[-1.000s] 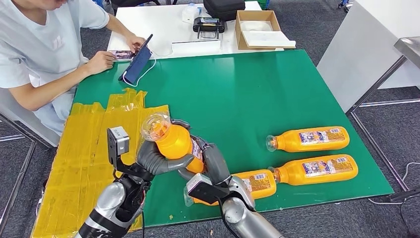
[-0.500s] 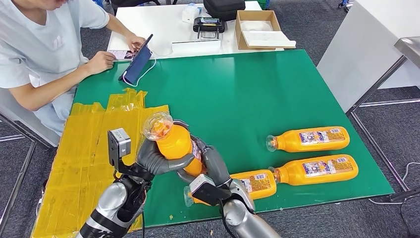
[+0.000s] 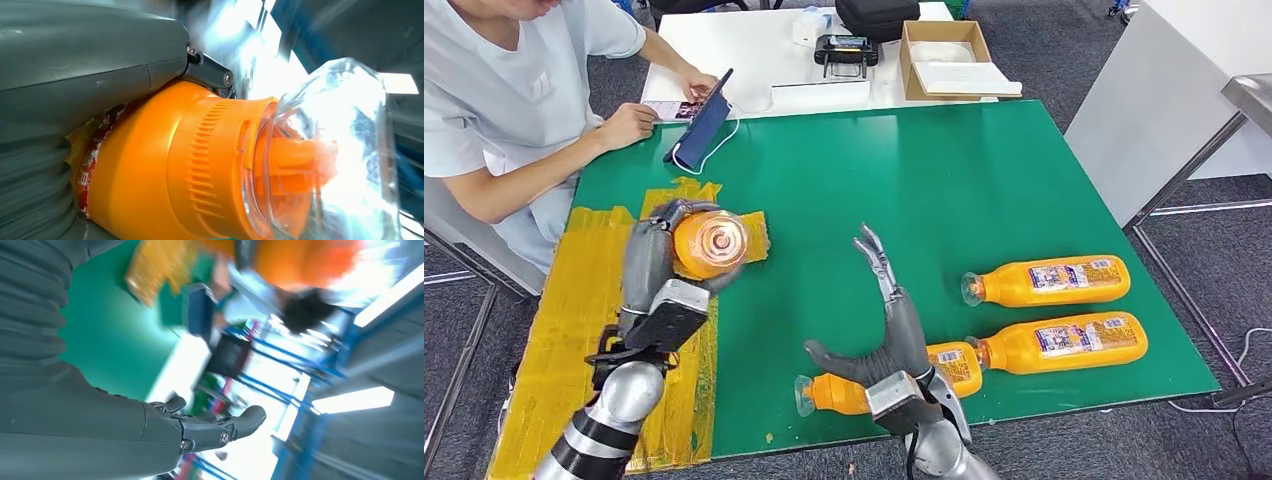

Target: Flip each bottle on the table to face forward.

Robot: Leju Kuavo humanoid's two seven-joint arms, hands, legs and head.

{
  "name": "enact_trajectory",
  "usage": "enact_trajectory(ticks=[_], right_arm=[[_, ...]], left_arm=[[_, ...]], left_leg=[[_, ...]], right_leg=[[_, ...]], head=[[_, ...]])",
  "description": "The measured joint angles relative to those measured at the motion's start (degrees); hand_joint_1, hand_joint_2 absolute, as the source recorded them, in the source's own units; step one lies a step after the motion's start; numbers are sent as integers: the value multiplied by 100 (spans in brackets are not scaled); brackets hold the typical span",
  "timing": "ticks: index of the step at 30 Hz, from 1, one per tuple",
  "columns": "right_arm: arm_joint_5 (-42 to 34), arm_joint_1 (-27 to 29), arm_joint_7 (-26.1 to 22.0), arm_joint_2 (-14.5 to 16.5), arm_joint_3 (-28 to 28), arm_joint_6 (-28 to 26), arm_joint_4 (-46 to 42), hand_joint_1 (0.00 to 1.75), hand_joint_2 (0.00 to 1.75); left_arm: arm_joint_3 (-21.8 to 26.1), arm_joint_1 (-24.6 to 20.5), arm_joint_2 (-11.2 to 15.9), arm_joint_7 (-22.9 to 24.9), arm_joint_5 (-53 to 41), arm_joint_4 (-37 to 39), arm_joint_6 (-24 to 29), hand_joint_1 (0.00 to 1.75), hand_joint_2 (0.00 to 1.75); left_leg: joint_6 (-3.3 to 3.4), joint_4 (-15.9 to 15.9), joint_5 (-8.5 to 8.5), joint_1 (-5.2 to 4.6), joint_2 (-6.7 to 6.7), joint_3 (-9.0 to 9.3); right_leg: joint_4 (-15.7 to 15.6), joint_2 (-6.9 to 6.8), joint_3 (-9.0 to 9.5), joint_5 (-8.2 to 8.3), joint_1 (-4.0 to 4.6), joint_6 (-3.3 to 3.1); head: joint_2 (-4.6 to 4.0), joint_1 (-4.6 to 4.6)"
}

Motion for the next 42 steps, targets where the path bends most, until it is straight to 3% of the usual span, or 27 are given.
enact_trajectory(ticks=[3,5,8,13,17,28,32,42], right_arm=[[486,154,2,-75,-37,-356,-569,0,175],[985,217,59,-122,-56,-721,-898,0,175],[1521,246,232,-180,-58,-1114,-1306,0,175],[1684,255,352,-260,-58,-1253,-1657,0,175],[1804,256,377,-301,-58,-1416,-1770,0,175],[2363,254,770,-349,-61,-1646,-1929,0,175],[2435,235,804,-362,-60,-1694,-1912,0,175],[2490,232,817,-399,-60,-1722,-1853,0,175]], left_arm=[[265,-229,146,953,-2537,105,57,175,175],[315,-429,249,1755,-4304,374,-238,175,175],[171,-777,456,2570,-5424,1008,-758,175,175],[-35,-1122,661,2777,-5467,1748,-918,175,175],[-107,-1284,724,2705,-5448,2092,-1476,175,175],[-184,-1751,608,2627,-4884,3473,-2338,175,175],[-183,-1834,574,2474,-4415,3812,-2410,175,175],[-182,-1887,562,2406,-4248,4171,-2390,175,175]], left_leg=[[0,0,0,1,1,0],[-1,0,1,0,1,1],[-5,0,4,-1,3,0],[-6,0,7,-1,8,0],[-6,0,7,-1,8,-1],[-7,0,8,0,10,-2],[-7,0,8,0,10,-3],[-7,0,8,1,8,-3]], right_leg=[[0,0,-1,0,0,-1],[0,0,-1,1,-1,-1],[0,1,-2,9,-1,-8],[0,1,-4,15,-1,-16],[0,1,-4,15,0,-16],[2,2,-4,15,1,-16],[2,2,-4,15,0,-16],[2,1,-5,14,1,-16]], head=[[0,1],[0,2],[0,1],[0,2],[0,2],[0,2],[0,2],[0,2]])
